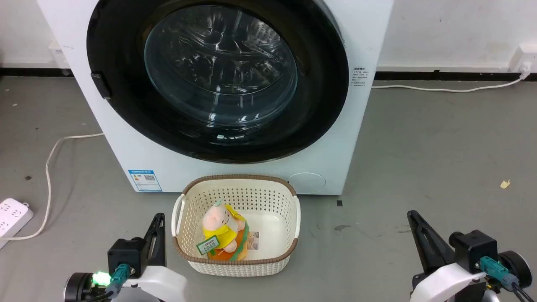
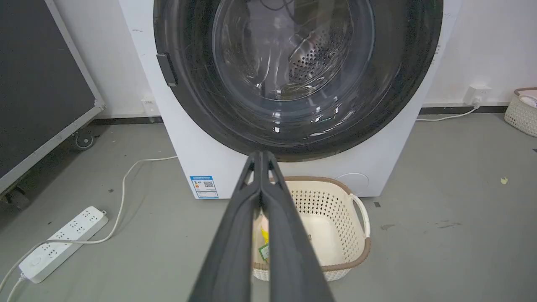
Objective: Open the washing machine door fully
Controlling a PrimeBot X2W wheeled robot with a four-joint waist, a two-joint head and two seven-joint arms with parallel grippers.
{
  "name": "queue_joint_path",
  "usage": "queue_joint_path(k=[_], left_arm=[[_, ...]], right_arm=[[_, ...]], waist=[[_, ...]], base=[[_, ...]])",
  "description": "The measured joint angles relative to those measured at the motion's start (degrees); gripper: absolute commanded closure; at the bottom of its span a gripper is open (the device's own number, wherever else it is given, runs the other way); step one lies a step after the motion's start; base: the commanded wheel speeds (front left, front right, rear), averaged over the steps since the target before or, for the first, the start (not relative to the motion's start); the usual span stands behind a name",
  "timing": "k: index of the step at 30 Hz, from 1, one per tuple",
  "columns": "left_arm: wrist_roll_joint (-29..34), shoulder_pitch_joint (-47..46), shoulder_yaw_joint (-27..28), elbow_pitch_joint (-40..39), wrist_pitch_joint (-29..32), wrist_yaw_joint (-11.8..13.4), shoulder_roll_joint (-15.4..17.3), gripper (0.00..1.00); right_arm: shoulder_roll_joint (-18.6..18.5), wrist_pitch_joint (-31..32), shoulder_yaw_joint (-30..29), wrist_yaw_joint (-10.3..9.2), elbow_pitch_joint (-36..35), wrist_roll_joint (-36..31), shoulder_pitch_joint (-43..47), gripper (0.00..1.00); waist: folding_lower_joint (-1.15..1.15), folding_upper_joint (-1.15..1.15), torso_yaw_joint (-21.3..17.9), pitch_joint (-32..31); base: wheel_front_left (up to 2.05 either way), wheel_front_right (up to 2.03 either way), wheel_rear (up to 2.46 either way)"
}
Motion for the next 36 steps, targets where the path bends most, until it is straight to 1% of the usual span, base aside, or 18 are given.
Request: queue_joint_path(k=[30, 31, 36], left_arm=[[0.0, 0.0, 0.0, 0.0, 0.0, 0.0, 0.0, 1.00], [0.0, 0.0, 0.0, 0.0, 0.0, 0.0, 0.0, 0.00], [0.0, 0.0, 0.0, 0.1, 0.0, 0.1, 0.0, 0.00]], right_arm=[[0.0, 0.0, 0.0, 0.00, 0.0, 0.0, 0.0, 1.00], [0.0, 0.0, 0.0, 0.00, 0.0, 0.0, 0.0, 0.00], [0.0, 0.0, 0.1, 0.00, 0.0, 0.1, 0.0, 0.00]], waist=[[0.00, 0.00, 0.0, 0.0], [0.00, 0.00, 0.0, 0.0], [0.00, 0.00, 0.0, 0.0]], base=[[0.00, 0.00, 0.00], [0.00, 0.00, 0.00], [0.00, 0.00, 0.00]])
